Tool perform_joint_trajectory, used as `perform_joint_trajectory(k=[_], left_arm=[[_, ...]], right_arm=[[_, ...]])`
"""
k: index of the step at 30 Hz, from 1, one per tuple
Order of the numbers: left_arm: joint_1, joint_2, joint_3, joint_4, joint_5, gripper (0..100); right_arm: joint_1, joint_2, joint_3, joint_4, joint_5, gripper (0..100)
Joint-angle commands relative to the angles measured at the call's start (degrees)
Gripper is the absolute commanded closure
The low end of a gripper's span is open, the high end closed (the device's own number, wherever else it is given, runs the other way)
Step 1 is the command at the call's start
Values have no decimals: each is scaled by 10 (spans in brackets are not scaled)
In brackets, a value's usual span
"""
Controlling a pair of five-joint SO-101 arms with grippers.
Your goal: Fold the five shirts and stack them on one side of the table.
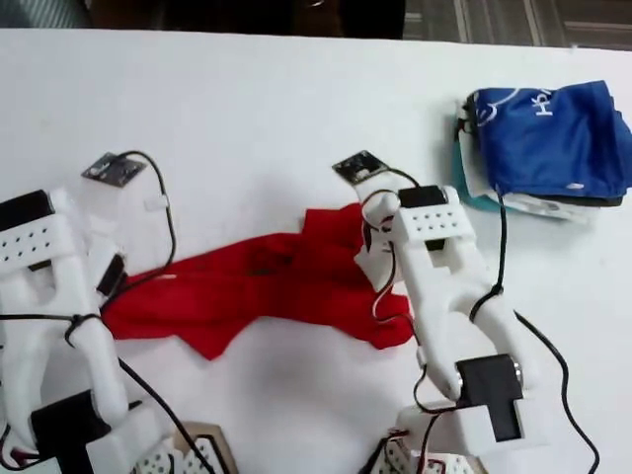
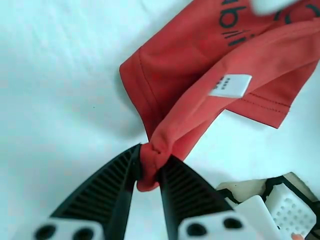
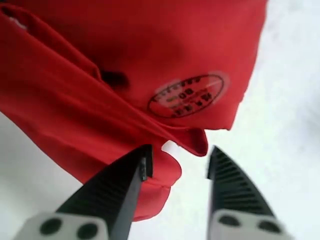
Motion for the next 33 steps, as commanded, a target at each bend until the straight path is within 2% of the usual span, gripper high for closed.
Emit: perform_joint_trajectory(k=[1,8,24,26,30,33], left_arm=[[0,-17,1,0,0,974],[0,-17,1,0,0,974],[0,-17,0,1,0,974],[0,-17,0,1,0,974],[0,-17,0,1,0,974],[0,-17,0,1,0,974]], right_arm=[[0,1,-6,-24,5,907],[-1,1,-8,-43,5,845],[0,59,-11,-65,5,844],[0,60,-18,-70,5,866],[1,64,-39,-70,4,975],[0,64,-40,-67,4,971]])
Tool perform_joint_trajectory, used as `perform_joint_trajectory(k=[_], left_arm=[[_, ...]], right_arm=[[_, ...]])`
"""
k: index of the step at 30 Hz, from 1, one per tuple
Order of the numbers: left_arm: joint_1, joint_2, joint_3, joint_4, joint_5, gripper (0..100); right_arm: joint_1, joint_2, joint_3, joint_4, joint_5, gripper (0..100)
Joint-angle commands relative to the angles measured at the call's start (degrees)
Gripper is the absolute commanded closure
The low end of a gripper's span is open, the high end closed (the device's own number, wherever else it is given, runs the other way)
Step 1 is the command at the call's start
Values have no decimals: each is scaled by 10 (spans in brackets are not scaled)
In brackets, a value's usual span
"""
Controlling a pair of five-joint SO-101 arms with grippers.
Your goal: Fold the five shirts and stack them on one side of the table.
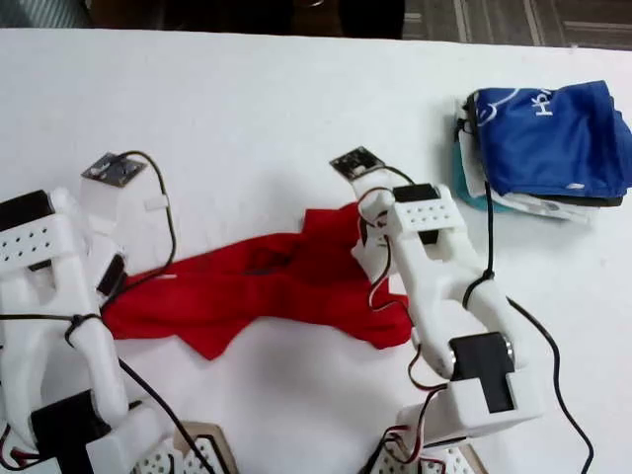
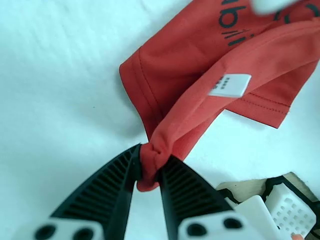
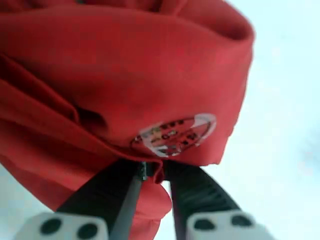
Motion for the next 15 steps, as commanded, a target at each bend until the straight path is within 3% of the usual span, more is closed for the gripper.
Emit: perform_joint_trajectory(k=[1,7,15], left_arm=[[0,-17,0,1,0,974],[0,-18,-3,1,0,974],[4,-20,-66,15,20,974]], right_arm=[[1,-1,-22,-4,4,978],[29,-34,-32,3,5,980],[74,-195,-90,86,40,978]])
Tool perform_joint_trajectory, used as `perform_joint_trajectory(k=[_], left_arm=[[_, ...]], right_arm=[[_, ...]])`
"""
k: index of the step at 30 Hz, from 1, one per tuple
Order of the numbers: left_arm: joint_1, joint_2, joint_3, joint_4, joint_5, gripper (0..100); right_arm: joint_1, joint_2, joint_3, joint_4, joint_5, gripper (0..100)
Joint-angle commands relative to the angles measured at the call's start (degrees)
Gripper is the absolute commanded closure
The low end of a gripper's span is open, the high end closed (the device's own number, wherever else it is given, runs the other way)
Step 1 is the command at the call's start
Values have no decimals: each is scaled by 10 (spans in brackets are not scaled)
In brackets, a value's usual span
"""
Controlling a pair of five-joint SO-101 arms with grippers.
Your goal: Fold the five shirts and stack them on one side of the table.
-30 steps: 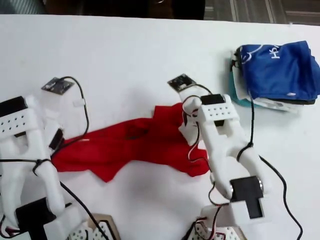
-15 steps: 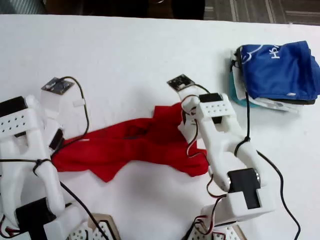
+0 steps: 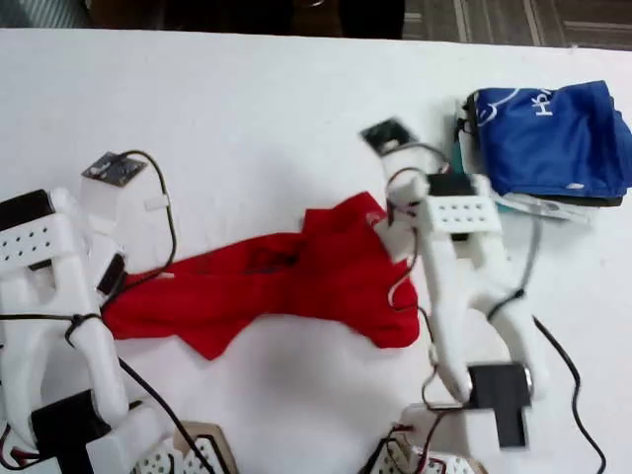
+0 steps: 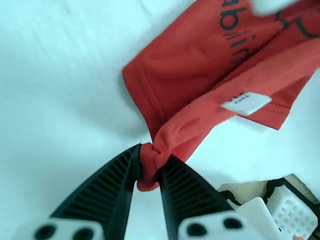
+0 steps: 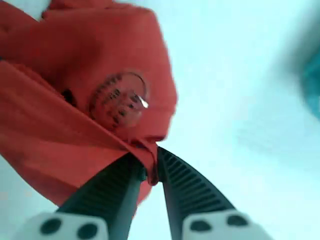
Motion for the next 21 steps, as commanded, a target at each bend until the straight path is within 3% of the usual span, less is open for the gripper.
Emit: perform_joint_trajectory(k=[1,9,21], left_arm=[[8,-20,-68,22,33,974],[101,-20,-291,116,103,974],[105,-48,-483,118,116,974]], right_arm=[[11,-94,-47,51,12,978],[12,-187,-137,0,17,978],[54,-201,-367,-20,52,979]])
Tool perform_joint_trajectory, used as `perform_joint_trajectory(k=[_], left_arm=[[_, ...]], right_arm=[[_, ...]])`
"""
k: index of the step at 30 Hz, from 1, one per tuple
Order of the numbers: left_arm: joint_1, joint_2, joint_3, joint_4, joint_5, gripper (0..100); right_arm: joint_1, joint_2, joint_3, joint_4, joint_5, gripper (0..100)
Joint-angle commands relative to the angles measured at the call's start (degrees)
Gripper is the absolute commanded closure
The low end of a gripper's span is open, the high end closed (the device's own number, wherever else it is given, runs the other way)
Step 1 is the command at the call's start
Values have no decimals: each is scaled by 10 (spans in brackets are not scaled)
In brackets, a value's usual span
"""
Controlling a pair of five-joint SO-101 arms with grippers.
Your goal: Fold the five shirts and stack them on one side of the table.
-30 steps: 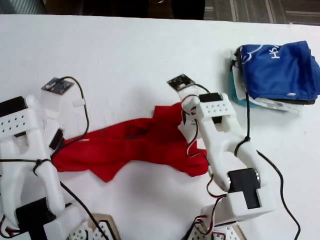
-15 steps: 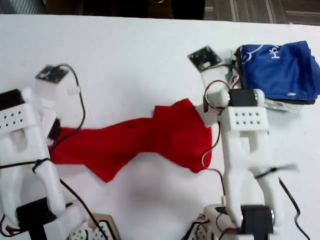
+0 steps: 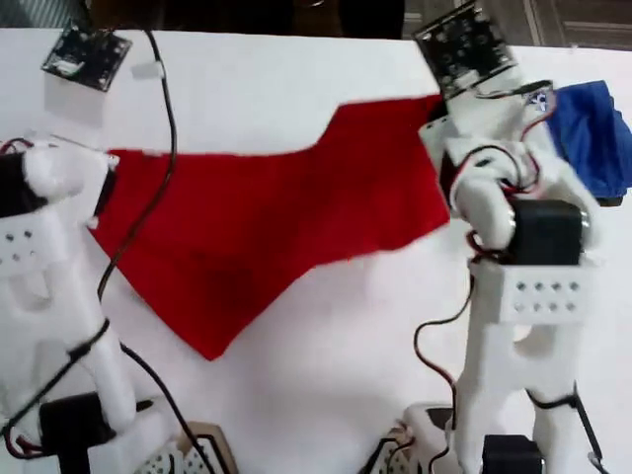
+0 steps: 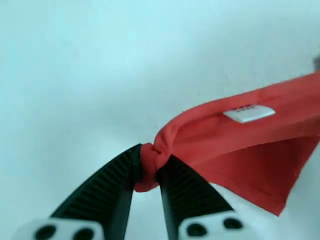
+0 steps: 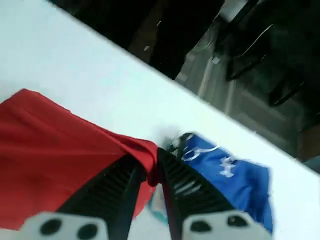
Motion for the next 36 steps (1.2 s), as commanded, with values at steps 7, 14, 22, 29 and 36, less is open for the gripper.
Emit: perform_joint_trajectory(k=[7,14,22,29,36], left_arm=[[5,-166,-9,9,3,974],[5,-268,6,4,-1,974],[5,-332,5,-50,-1,974],[5,-353,-17,-70,3,974],[4,-351,-79,-60,0,974]], right_arm=[[83,-30,-220,58,11,979],[81,-30,-401,153,13,979],[81,-30,-528,223,14,979],[85,-30,-633,225,15,980],[85,-29,-686,214,29,980]])
